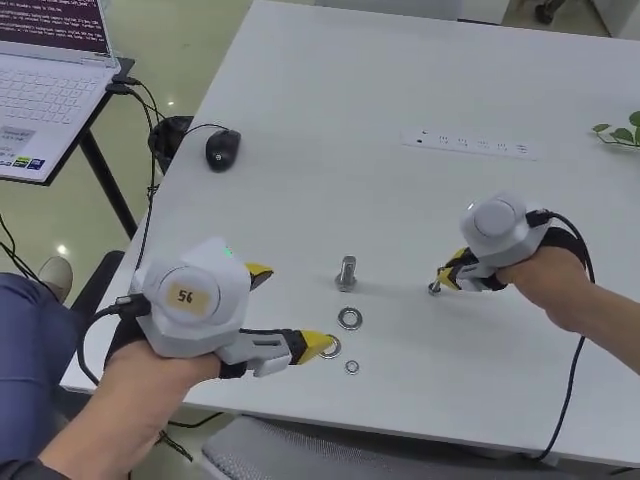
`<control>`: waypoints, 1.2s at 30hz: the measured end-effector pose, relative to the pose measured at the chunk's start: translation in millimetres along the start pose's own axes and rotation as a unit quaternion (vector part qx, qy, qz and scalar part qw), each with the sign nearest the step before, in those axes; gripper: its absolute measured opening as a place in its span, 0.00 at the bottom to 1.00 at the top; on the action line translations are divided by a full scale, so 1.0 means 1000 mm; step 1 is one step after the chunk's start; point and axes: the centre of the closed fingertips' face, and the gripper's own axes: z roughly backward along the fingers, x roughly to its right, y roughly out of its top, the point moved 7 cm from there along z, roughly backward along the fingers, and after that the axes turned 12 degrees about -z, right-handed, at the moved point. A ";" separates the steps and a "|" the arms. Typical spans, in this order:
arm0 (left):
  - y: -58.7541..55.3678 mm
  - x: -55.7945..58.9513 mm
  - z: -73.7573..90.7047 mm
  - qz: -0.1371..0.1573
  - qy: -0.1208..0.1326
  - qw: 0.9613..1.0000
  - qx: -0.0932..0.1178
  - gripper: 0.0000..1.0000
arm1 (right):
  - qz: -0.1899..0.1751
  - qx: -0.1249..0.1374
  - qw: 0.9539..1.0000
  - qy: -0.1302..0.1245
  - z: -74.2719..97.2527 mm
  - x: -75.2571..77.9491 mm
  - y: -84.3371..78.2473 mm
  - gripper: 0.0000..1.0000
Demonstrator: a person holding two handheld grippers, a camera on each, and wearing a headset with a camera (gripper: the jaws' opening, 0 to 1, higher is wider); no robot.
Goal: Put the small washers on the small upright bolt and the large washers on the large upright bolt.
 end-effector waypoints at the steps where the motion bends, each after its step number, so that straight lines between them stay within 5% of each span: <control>1: 0.000 0.000 0.000 0.000 0.000 1.000 0.000 0.66 | -0.001 -0.004 1.000 0.000 -0.002 0.000 -0.001 0.13; 20: -0.002 0.001 -0.002 0.004 -0.003 1.000 -0.005 0.66 | -0.020 -0.032 0.999 0.007 -0.029 0.001 -0.010 0.13; 27: -0.001 0.000 -0.002 0.001 -0.002 1.000 -0.006 0.66 | -0.023 -0.017 1.000 0.009 -0.019 -0.001 -0.016 0.17; 36: -0.002 0.001 -0.001 -0.004 -0.005 1.000 -0.007 0.66 | -0.054 -0.007 0.998 0.003 -0.004 -0.005 -0.048 0.19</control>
